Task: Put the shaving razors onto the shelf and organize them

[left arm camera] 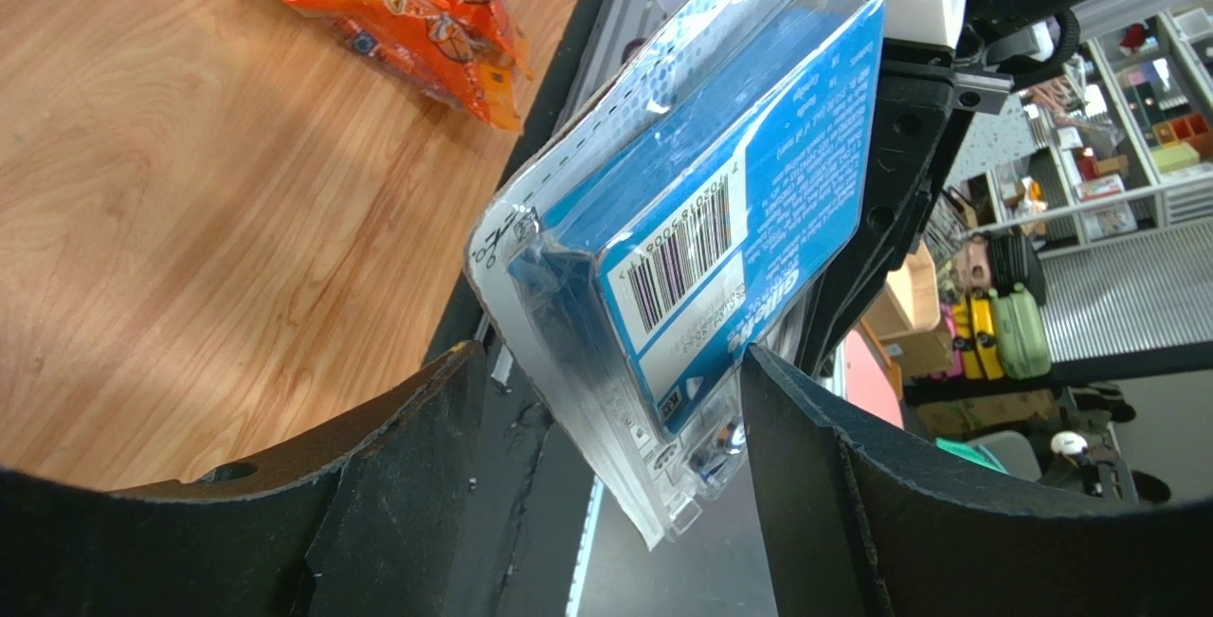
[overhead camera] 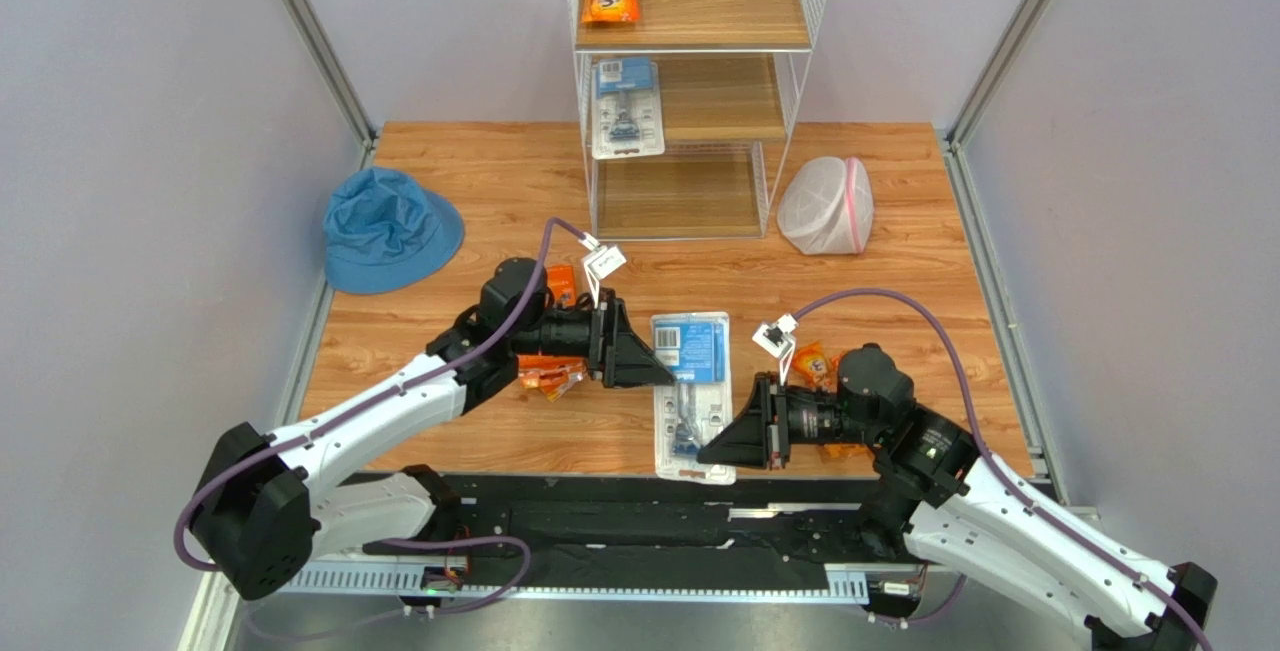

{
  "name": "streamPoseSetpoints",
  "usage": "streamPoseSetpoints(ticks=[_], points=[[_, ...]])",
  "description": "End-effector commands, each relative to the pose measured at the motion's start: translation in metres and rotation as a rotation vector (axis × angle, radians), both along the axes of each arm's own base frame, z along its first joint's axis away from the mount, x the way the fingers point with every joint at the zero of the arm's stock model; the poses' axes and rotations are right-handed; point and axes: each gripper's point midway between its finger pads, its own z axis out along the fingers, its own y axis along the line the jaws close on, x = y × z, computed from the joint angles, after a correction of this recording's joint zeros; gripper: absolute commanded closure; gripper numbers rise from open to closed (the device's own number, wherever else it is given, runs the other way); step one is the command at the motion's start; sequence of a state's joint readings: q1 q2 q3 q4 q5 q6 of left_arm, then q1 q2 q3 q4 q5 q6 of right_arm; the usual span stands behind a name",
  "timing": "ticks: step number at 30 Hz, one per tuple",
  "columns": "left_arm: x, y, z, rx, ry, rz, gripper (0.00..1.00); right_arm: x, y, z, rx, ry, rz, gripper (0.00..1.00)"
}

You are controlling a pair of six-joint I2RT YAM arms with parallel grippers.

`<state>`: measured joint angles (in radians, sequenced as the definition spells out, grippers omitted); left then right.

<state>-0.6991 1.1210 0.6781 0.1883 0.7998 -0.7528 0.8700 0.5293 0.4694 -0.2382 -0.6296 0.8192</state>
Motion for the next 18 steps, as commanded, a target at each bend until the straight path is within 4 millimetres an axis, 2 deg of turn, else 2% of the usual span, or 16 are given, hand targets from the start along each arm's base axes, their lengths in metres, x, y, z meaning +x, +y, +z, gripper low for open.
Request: streamPoseSetpoints(ticks=[1,2,4,5,6,8,9,11,12,13,16,17,18], points=[[0.008,-0.007,0.014,-0.079,-0.067,0.010,0.27,-0.020,0.002,0.035,0.133,-0.087,0.136,1.00],[0.005,-0.007,0.013,-0.099,-0.058,-0.004,0.27,-0.023,0.002,0.033,0.132,-0.077,0.155,1.00],[-0.001,-0.010,0.027,-0.173,-0.071,-0.044,0.30,-0.024,0.003,0.029,0.122,-0.064,0.170,1.00],[-0.004,-0.010,0.028,-0.187,-0.070,-0.061,0.32,-0.025,0.003,0.028,0.121,-0.062,0.178,1.00],[-0.010,-0.009,0.035,-0.219,-0.094,-0.097,0.37,-0.025,0.003,0.026,0.116,-0.061,0.180,1.00],[-0.016,-0.008,0.037,-0.230,-0.088,-0.140,0.43,-0.025,0.003,0.023,0.103,-0.062,0.179,1.00],[-0.022,-0.007,0.038,-0.233,-0.089,-0.176,0.51,-0.024,0.002,0.021,0.087,-0.071,0.174,1.00],[-0.027,-0.005,0.041,-0.236,-0.099,-0.202,0.60,-0.020,0.002,0.018,0.072,-0.075,0.151,0.98],[-0.029,-0.003,0.039,-0.227,-0.090,-0.212,0.69,-0.018,0.001,0.016,0.055,-0.072,0.138,0.97],[-0.031,-0.002,0.041,-0.228,-0.107,-0.213,0.73,-0.016,0.001,0.014,0.043,-0.075,0.124,0.96],[-0.028,-0.001,0.042,-0.210,-0.109,-0.182,0.94,-0.004,0.001,0.010,0.005,-0.084,0.054,0.84],[-0.023,-0.002,0.045,-0.210,-0.114,-0.155,1.00,0.002,0.000,0.006,-0.014,-0.085,0.016,0.74],[-0.021,-0.003,0.042,-0.191,-0.091,-0.134,1.00,0.005,-0.001,0.007,-0.017,-0.089,-0.006,0.68]])
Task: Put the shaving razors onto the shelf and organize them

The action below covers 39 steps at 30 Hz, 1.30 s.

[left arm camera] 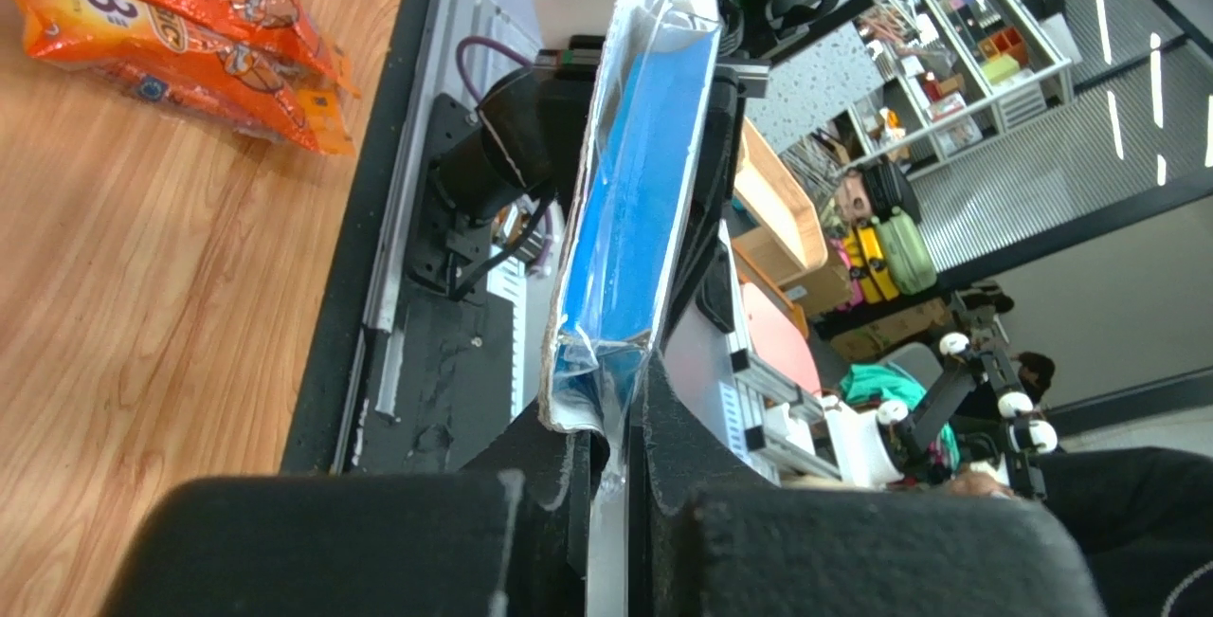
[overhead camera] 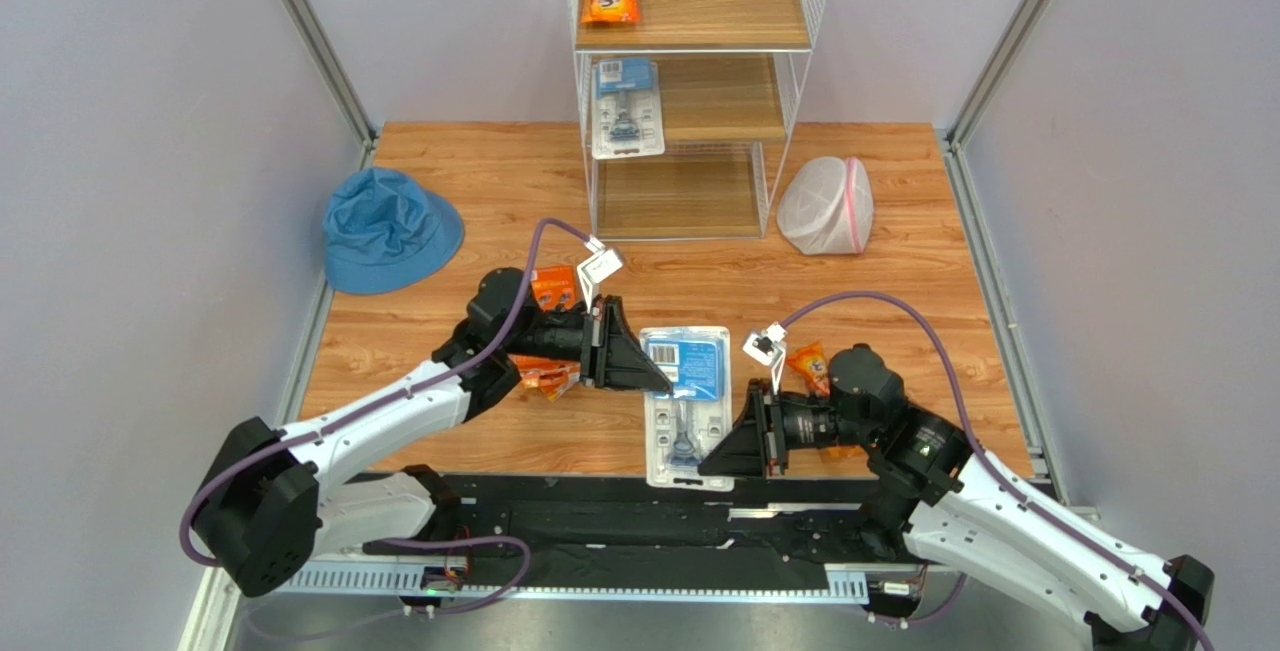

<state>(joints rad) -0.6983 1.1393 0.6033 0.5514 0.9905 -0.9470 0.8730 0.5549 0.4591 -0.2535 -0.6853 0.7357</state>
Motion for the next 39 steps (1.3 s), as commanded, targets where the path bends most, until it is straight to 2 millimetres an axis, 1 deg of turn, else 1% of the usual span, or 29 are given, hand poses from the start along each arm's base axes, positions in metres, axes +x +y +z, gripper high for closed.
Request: streamPoseSetpoints(ticks=[1,2,4,5,7,8,9,10,11,12,13,16,17,18,19,21,23,25,26,27,29,33,36,37,38,39], points=[[0.011,-0.001,0.012,-0.008,-0.090,0.066,1.00,0.017,-0.001,0.020,0.013,-0.059,-0.110,0.60],[0.019,-0.003,0.015,-0.006,-0.092,0.106,1.00,0.024,-0.003,0.021,0.009,-0.065,-0.156,0.46],[0.025,-0.004,0.016,0.003,-0.067,0.146,1.00,0.029,-0.008,0.025,0.020,-0.087,-0.209,0.34],[0.029,-0.005,0.020,-0.002,-0.064,0.167,1.00,0.037,-0.012,0.023,0.013,-0.088,-0.268,0.25],[0.038,-0.007,0.028,-0.019,-0.048,0.220,1.00,0.039,-0.020,0.027,0.036,-0.104,-0.316,0.19],[0.043,-0.007,0.032,-0.029,-0.042,0.239,1.00,0.046,-0.024,0.026,0.033,-0.107,-0.372,0.15],[0.049,-0.008,0.038,-0.044,-0.026,0.272,1.00,0.047,-0.026,0.020,0.029,-0.087,-0.393,0.14],[0.053,-0.008,0.044,-0.060,-0.025,0.290,1.00,0.047,-0.032,0.026,0.065,-0.097,-0.419,0.13],[0.059,-0.008,0.051,-0.078,-0.021,0.321,1.00,0.053,-0.036,0.024,0.066,-0.092,-0.468,0.12],[0.061,-0.008,0.058,-0.099,-0.010,0.331,1.00,0.054,-0.038,0.020,0.077,-0.070,-0.492,0.11],[0.065,-0.007,0.063,-0.113,-0.005,0.346,1.00,0.054,-0.043,0.024,0.111,-0.073,-0.513,0.11],[0.075,-0.007,0.079,-0.165,0.016,0.375,1.00,0.061,-0.050,0.019,0.142,-0.039,-0.592,0.11],[0.076,-0.008,0.082,-0.173,0.022,0.372,1.00,0.064,-0.054,0.023,0.164,-0.044,-0.619,0.12],[0.079,-0.010,0.080,-0.171,0.043,0.367,1.00,0.065,-0.054,0.023,0.166,-0.038,-0.626,0.12],[0.080,-0.011,0.084,-0.182,0.042,0.362,1.00,0.066,-0.054,0.022,0.165,-0.033,-0.633,0.13],[0.082,-0.014,0.086,-0.203,0.060,0.342,1.00,0.069,-0.052,0.021,0.157,-0.031,-0.638,0.16],[0.079,-0.016,0.092,-0.237,0.054,0.309,1.00,0.071,-0.048,0.028,0.186,-0.038,-0.633,0.20],[0.080,-0.020,0.090,-0.247,0.091,0.287,1.00,0.073,-0.045,0.030,0.212,-0.048,-0.632,0.23],[0.079,-0.020,0.094,-0.269,0.096,0.273,1.00,0.075,-0.044,0.038,0.246,-0.065,-0.634,0.26],[0.080,-0.022,0.091,-0.269,0.105,0.267,1.00,0.076,-0.043,0.041,0.257,-0.078,-0.633,0.28],[0.080,-0.022,0.093,-0.287,0.110,0.259,1.00,0.079,-0.043,0.047,0.272,-0.106,-0.640,0.30],[0.080,-0.023,0.088,-0.283,0.124,0.250,1.00,0.082,-0.046,0.058,0.318,-0.142,-0.657,0.34],[0.078,-0.022,0.085,-0.289,0.128,0.245,1.00,0.087,-0.049,0.056,0.325,-0.142,-0.691,0.42],[0.077,-0.021,0.084,-0.289,0.131,0.243,1.00,0.087,-0.049,0.057,0.336,-0.140,-0.692,0.48],[0.076,-0.022,0.083,-0.292,0.134,0.239,1.00,0.087,-0.049,0.056,0.342,-0.130,-0.693,0.48],[0.075,-0.021,0.079,-0.289,0.143,0.240,1.00,0.092,-0.051,0.055,0.347,-0.127,-0.725,0.49]])
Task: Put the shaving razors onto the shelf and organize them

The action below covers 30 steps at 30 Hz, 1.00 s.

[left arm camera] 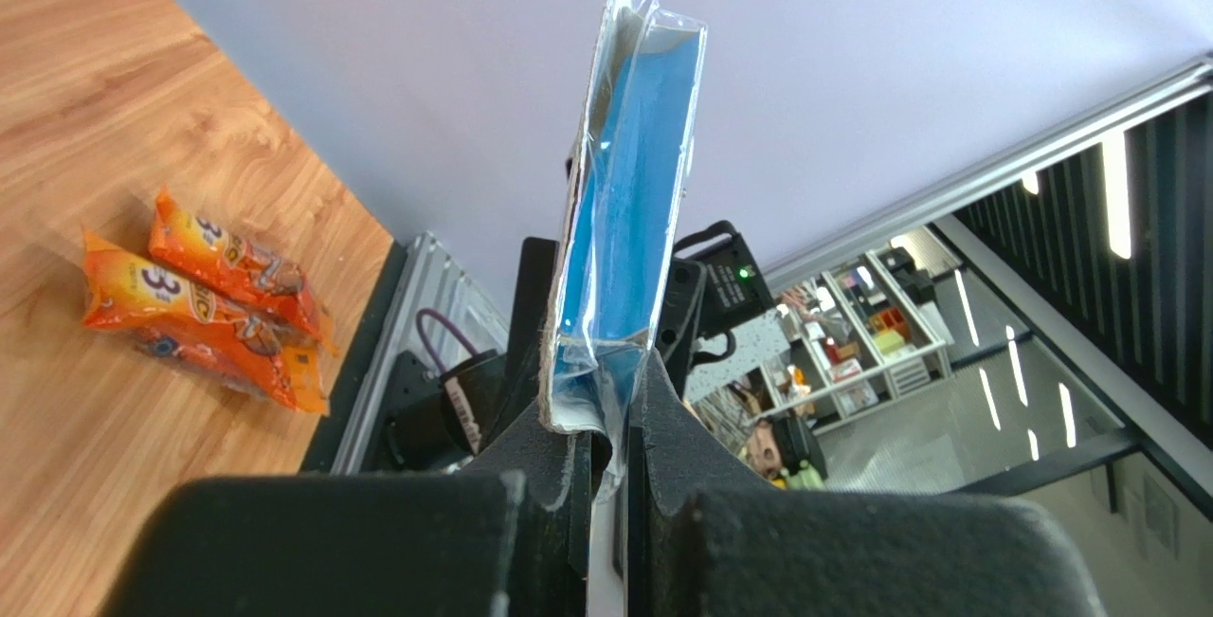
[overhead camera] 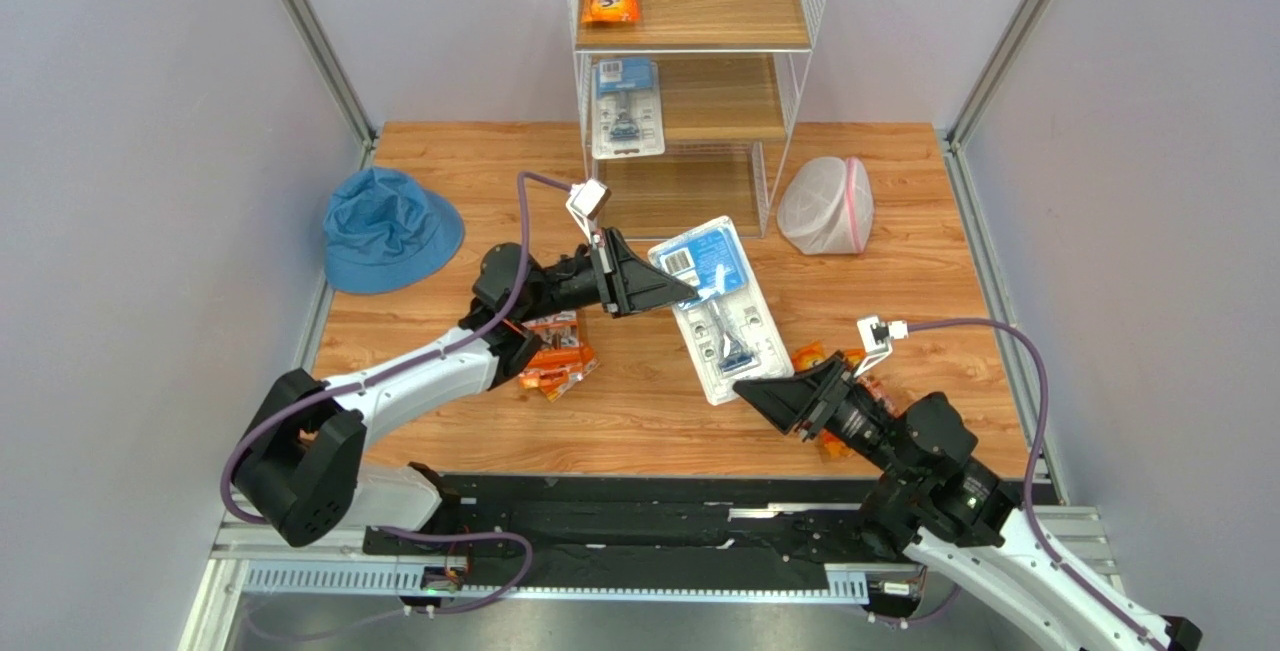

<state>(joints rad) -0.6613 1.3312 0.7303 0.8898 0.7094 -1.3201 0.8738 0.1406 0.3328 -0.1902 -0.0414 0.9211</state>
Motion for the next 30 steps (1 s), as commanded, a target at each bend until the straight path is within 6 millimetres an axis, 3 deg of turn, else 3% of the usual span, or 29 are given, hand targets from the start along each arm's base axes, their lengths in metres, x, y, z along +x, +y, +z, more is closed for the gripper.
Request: streamPoseSetpoints(ticks=[1,7,9,13,18,19,22,23,24,25,26,27,28,30], points=[[-0.010,0.006,0.012,-0.070,-0.053,-0.025,1.00,0.009,-0.005,0.020,0.099,-0.052,-0.062,0.50],[-0.013,0.007,-0.003,-0.091,-0.008,-0.044,1.00,0.009,-0.003,0.030,0.134,-0.063,-0.052,0.54],[-0.014,0.008,-0.006,-0.102,-0.002,-0.054,1.00,0.010,-0.001,0.030,0.127,-0.062,-0.048,0.64],[-0.016,0.009,-0.007,-0.114,-0.001,-0.052,1.00,0.004,0.009,0.032,0.126,-0.063,0.013,0.92],[-0.017,0.009,-0.009,-0.080,-0.023,-0.050,0.97,0.003,0.010,0.032,0.118,-0.061,0.021,1.00],[-0.017,0.009,-0.010,-0.072,-0.028,-0.048,0.94,0.003,0.009,0.033,0.121,-0.065,0.019,1.00],[-0.014,0.011,-0.016,-0.022,-0.050,0.001,0.68,0.002,0.006,0.037,0.122,-0.076,0.014,1.00],[-0.013,0.013,-0.022,0.028,-0.056,0.029,0.53,0.002,0.006,0.031,0.103,-0.059,0.012,1.00],[-0.011,0.014,-0.024,0.059,-0.064,0.050,0.46,0.002,0.005,0.031,0.101,-0.059,0.009,1.00],[-0.005,0.016,-0.026,0.094,-0.066,0.089,0.41,0.001,0.005,0.031,0.100,-0.060,0.009,1.00],[-0.006,0.020,-0.042,0.195,-0.069,0.110,0.38,0.002,0.004,0.030,0.094,-0.057,0.004,1.00],[-0.002,0.023,-0.037,0.229,-0.093,0.139,0.36,0.002,0.003,0.029,0.090,-0.053,0.001,1.00],[0.003,0.031,-0.059,0.346,-0.068,0.184,0.34,0.002,0.003,0.026,0.082,-0.046,-0.002,1.00],[0.006,0.043,-0.050,0.406,-0.104,0.253,0.33,0.002,0.003,0.026,0.083,-0.045,-0.001,1.00]])
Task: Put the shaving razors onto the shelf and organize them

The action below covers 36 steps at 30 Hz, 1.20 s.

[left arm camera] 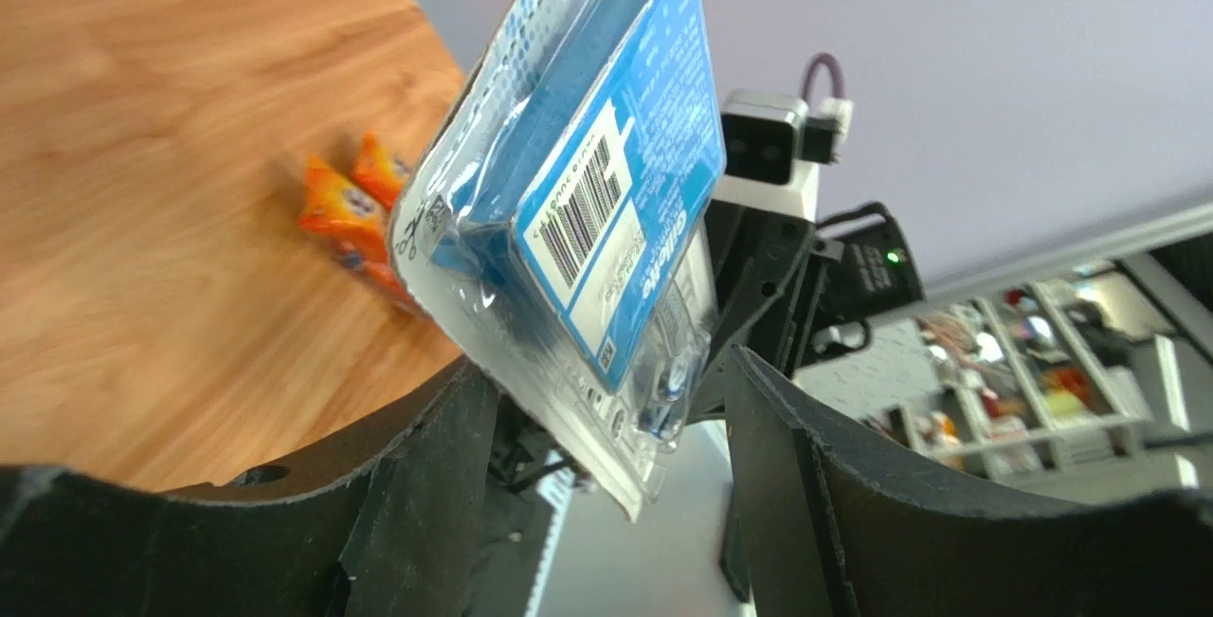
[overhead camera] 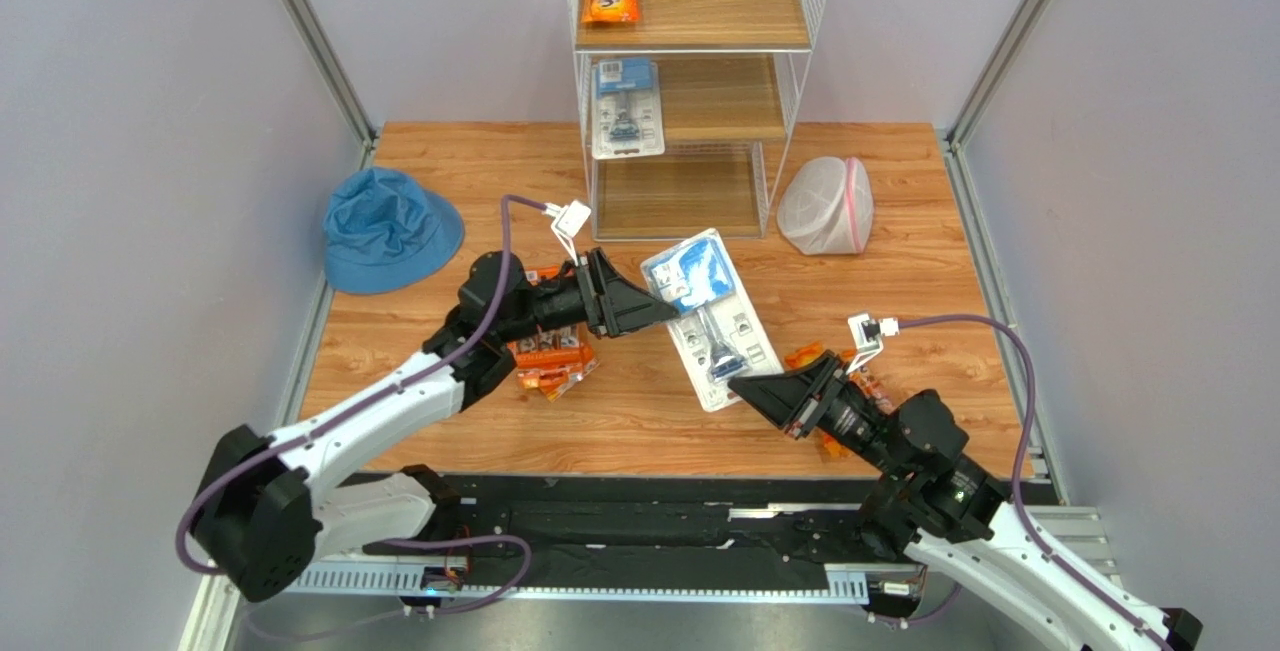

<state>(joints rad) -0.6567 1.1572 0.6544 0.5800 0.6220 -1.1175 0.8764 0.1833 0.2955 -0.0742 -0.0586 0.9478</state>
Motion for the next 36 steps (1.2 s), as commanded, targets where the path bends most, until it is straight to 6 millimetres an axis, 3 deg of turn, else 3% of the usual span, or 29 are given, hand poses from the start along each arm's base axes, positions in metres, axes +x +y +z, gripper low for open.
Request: streamPoseSetpoints(ticks=[1,3,4,6,7,10,14,20,21,24,25,26,28,33,36], points=[[0.016,0.036,-0.034,0.356,-0.052,0.196,0.32,0.000,-0.007,0.023,0.038,-0.039,-0.025,1.00],[0.017,0.053,-0.029,0.407,-0.078,0.268,0.30,0.000,-0.006,0.024,0.037,-0.036,-0.024,1.00],[0.020,0.065,-0.039,0.476,-0.073,0.314,0.28,0.000,-0.007,0.024,0.037,-0.038,-0.028,1.00],[0.020,0.081,-0.036,0.517,-0.086,0.379,0.28,0.001,-0.007,0.024,0.030,-0.037,-0.028,1.00],[0.022,0.098,-0.049,0.598,-0.061,0.440,0.28,0.001,-0.007,0.024,0.031,-0.033,-0.029,1.00],[0.022,0.134,-0.059,0.715,-0.047,0.566,0.28,0.002,-0.008,0.024,0.025,-0.036,-0.034,1.00],[0.016,0.167,-0.067,0.819,-0.040,0.660,0.28,0.003,-0.008,0.027,0.023,-0.041,-0.043,1.00],[0.006,0.170,-0.086,0.866,-0.021,0.618,0.28,0.024,-0.007,0.042,0.038,-0.027,-0.130,1.00],[0.005,0.169,-0.088,0.863,-0.019,0.606,0.28,0.026,-0.007,0.056,0.048,-0.045,-0.139,1.00],[0.000,0.165,-0.095,0.856,-0.009,0.578,0.28,0.044,0.008,0.055,-0.026,-0.023,-0.153,1.00],[-0.001,0.164,-0.095,0.851,-0.011,0.570,0.28,0.044,0.012,0.071,-0.013,-0.037,-0.140,1.00],[-0.003,0.165,-0.099,0.853,-0.005,0.565,0.28,0.054,0.021,0.065,-0.047,-0.012,-0.140,1.00],[-0.006,0.165,-0.100,0.842,-0.004,0.557,0.28,0.062,0.027,0.088,-0.005,-0.035,-0.145,1.00],[-0.012,0.169,-0.104,0.833,-0.003,0.559,0.28,0.096,0.041,0.102,0.013,-0.011,-0.148,1.00],[-0.015,0.172,-0.106,0.845,-0.005,0.559,0.28,0.117,0.036,0.121,0.070,-0.020,-0.168,1.00]])
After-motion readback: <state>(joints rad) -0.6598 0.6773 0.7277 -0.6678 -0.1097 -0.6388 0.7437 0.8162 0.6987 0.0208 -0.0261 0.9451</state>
